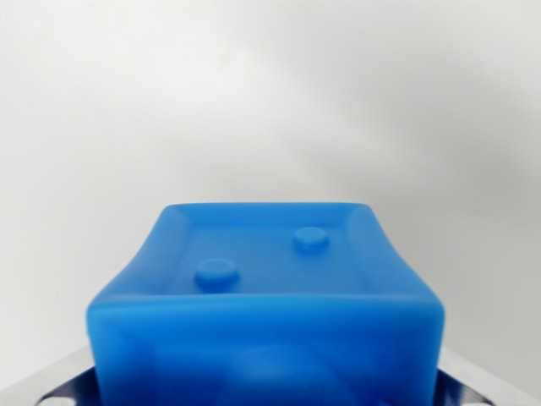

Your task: Stack cube

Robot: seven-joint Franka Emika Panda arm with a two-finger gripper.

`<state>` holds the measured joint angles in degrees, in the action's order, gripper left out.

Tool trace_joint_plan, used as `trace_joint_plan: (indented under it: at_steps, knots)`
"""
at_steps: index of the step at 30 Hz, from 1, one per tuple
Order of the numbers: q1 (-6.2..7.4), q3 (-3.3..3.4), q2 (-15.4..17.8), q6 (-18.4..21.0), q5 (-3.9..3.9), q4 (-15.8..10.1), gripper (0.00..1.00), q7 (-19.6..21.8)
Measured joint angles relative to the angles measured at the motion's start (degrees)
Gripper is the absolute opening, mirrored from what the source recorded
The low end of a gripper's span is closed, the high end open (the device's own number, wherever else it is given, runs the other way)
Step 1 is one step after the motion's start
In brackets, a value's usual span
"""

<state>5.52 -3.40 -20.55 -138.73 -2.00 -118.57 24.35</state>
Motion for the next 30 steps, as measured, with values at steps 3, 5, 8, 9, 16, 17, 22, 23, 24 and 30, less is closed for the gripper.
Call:
trace_joint_plan:
  at_steps: [3,5,8,9,16,17,22,23,24,30]
  knots:
    - [-0.05,0.26,0.75,-0.43,0.20,-1.10,0.00,0.72]
    - [-0.08,0.42,1.29,-0.70,0.28,-1.88,0.00,1.22]
    - [-0.13,0.61,1.82,-1.04,0.40,-2.73,0.00,1.83]
    - [-0.16,0.69,2.04,-1.20,0.44,-3.12,0.00,2.09]
    - [-0.35,1.20,3.47,-2.07,0.72,-5.46,0.00,3.71]
    - [-0.38,1.28,3.73,-2.20,0.79,-5.84,0.00,3.97]
    - [-0.54,1.69,4.89,-2.93,1.00,-7.67,0.00,5.25]
    - [-0.56,1.79,5.10,-3.07,1.04,-8.03,0.00,5.52]
    - [-0.57,1.83,5.22,-3.13,1.06,-8.21,0.00,5.66]
    - [-0.77,2.35,6.57,-3.90,1.36,-10.32,0.00,7.15]
